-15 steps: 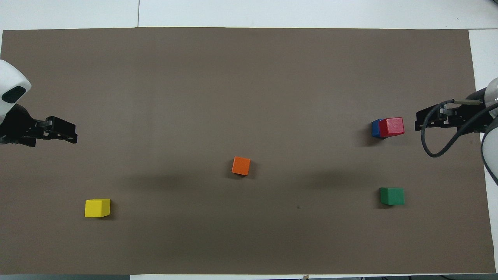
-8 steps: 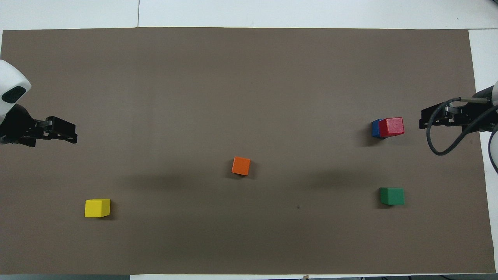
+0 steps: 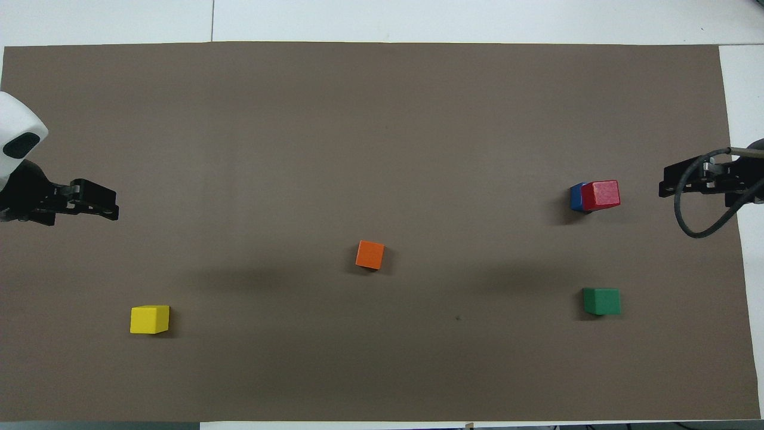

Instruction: Transfer red block to right arm and stack on blue block

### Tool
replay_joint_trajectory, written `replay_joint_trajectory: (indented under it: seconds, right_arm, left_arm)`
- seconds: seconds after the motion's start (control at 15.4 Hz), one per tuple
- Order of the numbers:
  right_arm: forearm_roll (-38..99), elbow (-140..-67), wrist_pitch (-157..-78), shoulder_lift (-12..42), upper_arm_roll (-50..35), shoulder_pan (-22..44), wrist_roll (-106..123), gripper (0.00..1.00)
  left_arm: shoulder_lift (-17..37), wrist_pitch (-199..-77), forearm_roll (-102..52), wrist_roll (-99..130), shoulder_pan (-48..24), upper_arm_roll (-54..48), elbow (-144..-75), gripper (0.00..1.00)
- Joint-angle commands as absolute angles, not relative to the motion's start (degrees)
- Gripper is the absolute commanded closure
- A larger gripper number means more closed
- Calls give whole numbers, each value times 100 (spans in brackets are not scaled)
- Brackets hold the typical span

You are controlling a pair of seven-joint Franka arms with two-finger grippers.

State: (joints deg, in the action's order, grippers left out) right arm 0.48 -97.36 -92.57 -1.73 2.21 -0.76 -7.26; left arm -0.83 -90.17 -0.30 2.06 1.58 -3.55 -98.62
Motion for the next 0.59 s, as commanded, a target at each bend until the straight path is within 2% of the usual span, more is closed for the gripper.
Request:
replay_joint_trajectory:
  seconds: [0.0,0.52]
  right_arm:
    - [35,-9712,-9211,-211,185,-158,-571,0]
    - [35,-9712,-9193,-211,185,-228,-598,0]
  left_arm:
    - [-114,-8921,-79,185,132,-308,-9826,0]
    - [-114,-8921,-79,193,132,-308,-9835,0]
